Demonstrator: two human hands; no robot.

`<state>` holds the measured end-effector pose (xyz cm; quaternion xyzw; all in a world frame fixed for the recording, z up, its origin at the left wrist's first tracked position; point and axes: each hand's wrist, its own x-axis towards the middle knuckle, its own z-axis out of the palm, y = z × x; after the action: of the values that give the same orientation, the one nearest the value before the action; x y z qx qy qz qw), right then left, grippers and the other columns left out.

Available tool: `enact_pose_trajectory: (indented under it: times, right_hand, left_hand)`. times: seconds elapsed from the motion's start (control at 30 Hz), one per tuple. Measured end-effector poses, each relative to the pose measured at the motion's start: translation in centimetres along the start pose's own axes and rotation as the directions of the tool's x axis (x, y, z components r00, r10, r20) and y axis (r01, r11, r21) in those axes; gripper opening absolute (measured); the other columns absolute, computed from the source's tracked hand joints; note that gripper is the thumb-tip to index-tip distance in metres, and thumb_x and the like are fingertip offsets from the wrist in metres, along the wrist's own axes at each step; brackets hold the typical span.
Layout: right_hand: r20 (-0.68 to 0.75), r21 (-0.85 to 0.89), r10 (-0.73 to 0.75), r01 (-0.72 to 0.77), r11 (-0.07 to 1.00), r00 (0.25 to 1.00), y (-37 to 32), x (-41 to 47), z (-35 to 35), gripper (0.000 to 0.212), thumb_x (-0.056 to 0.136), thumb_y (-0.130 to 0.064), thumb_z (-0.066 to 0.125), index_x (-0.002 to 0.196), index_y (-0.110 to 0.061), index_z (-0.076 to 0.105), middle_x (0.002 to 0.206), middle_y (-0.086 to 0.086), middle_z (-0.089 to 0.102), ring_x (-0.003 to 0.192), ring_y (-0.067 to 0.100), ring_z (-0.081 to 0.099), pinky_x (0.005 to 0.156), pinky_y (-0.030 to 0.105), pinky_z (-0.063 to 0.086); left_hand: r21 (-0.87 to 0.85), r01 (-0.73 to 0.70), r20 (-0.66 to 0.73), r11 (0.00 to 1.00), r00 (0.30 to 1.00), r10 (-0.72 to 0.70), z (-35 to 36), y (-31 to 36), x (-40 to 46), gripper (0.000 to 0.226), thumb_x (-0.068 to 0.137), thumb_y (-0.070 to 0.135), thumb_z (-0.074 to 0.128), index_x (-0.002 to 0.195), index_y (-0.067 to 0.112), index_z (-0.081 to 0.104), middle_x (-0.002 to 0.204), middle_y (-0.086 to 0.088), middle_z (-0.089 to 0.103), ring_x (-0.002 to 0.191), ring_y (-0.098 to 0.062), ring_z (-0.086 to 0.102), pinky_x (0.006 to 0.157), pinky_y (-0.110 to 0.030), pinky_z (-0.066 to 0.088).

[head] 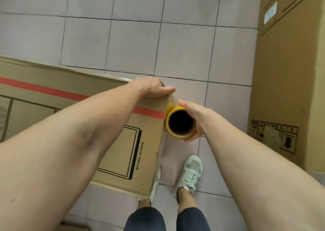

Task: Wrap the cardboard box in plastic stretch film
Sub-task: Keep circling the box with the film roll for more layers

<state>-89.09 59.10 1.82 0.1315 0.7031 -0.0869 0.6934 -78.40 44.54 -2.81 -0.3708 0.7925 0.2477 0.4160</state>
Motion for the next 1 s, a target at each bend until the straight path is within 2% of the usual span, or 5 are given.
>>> enact_pose_trajectory:
  times: [0.47,0.57,0.73,0.83,1.0]
  right_hand:
    - [0.252,0.826,0.125,-0.280,0.490,0.960,14.0,3.1,4.7,0.048,0.092,-0.043,0.057,0.117,-0.003,0.062,0.106,0.024,0.070,0.094,0.043,0.068,0.069,0.056,0.058]
    - [0.148,0.734,0.147,-0.208,0.647,0.978,13.1,2.3,4.1,0.038,0.094,-0.036,0.057,0.115,-0.004,0.053,0.112,0.020,0.064,0.097,0.044,0.067,0.072,0.055,0.055]
    - [-0.336,0.083,-0.073,0.107,0.991,0.939,9.8,1.9,2.6,0.019,0.091,-0.010,0.045,0.097,-0.002,0.060,0.094,0.016,0.056,0.084,0.033,0.061,0.082,0.050,0.057]
    - [-0.315,-0.202,-0.233,0.175,0.964,0.920,7.7,1.1,2.7,0.035,0.101,-0.017,0.036,0.119,0.002,0.059,0.132,0.023,0.056,0.127,0.038,0.052,0.108,0.049,0.043]
    - [-0.150,-0.047,-0.156,0.150,0.988,0.976,7.6,-0.4,4.2,0.069,0.099,-0.057,0.041,0.151,-0.010,0.035,0.155,0.019,0.035,0.139,0.041,0.038,0.110,0.051,0.036]
  left_hand:
    - [0.322,-0.098,-0.193,0.942,0.967,0.166,-0.4,2.4,-2.1,0.057,0.100,0.059,0.026,0.138,0.023,0.049,0.137,-0.012,0.054,0.125,-0.033,0.051,0.091,-0.043,0.036]
    - [0.452,-0.263,-0.072,0.852,0.941,0.329,0.5,3.3,-2.8,0.061,0.099,0.066,0.024,0.145,0.032,0.045,0.148,-0.006,0.044,0.132,-0.031,0.045,0.097,-0.046,0.039]
    - [0.502,-0.258,-0.034,0.826,0.948,0.317,1.5,3.2,-2.5,0.052,0.100,0.055,0.036,0.129,0.022,0.063,0.133,-0.009,0.041,0.117,-0.031,0.050,0.087,-0.044,0.048]
    - [0.524,-0.256,-0.018,0.812,0.950,0.311,1.2,3.3,-2.2,0.051,0.100,0.053,0.036,0.128,0.020,0.063,0.130,-0.011,0.040,0.113,-0.033,0.051,0.092,-0.048,0.049]
    - [0.523,-0.257,-0.046,0.813,0.944,0.328,1.3,3.5,-2.3,0.047,0.100,0.048,0.038,0.131,0.021,0.062,0.133,-0.012,0.040,0.115,-0.033,0.051,0.095,-0.051,0.049]
